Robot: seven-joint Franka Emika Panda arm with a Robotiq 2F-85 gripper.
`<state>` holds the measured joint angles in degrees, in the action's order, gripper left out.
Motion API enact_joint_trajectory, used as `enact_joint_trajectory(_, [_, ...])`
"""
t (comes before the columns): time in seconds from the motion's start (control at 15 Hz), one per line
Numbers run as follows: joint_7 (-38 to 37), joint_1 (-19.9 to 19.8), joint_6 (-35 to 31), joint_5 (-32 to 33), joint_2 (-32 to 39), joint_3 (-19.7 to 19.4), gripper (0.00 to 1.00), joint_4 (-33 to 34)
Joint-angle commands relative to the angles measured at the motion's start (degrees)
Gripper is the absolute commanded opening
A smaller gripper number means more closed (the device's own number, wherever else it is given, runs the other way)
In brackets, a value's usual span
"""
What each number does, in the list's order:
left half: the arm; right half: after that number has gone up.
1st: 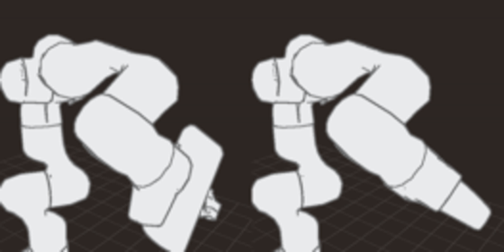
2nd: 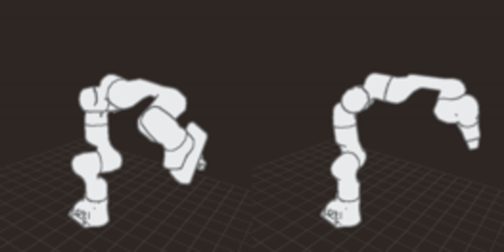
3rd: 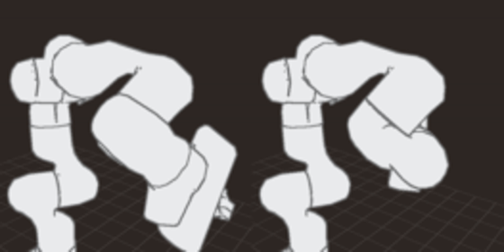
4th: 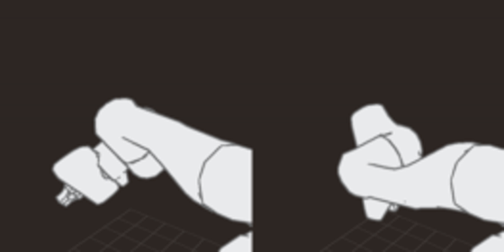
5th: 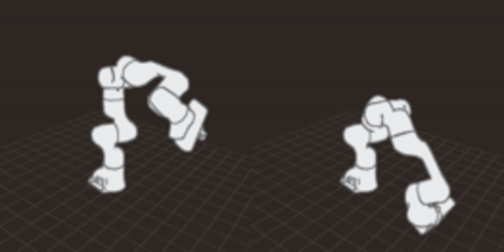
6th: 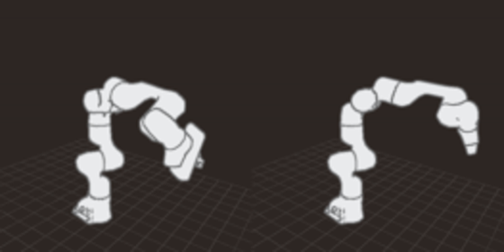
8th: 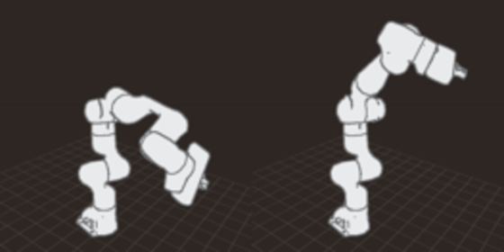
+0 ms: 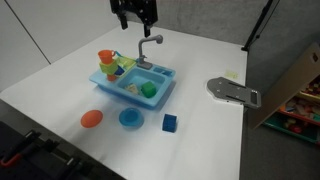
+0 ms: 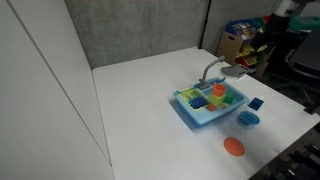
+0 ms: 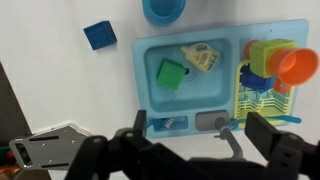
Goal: Put the green block in the sink
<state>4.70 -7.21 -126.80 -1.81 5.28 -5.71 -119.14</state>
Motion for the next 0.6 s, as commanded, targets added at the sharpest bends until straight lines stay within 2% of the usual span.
enact_joint_trajectory(0.0, [0.7, 0.9, 7.5, -0.3, -5.9, 0.4, 1.00, -0.1])
enact_joint_trajectory(0.33, [1.9, 2.2, 13.9, -1.5, -9.9, 0.8, 1.00, -0.2])
enact_joint_trajectory(0.4, [0.1, 2.0, 11.8, -0.3, -8.5, 0.7, 1.00, 0.2])
enact_joint_trajectory(0.53, [0.3, 2.3, 12.9, -0.5, -9.1, 0.8, 1.00, 0.1])
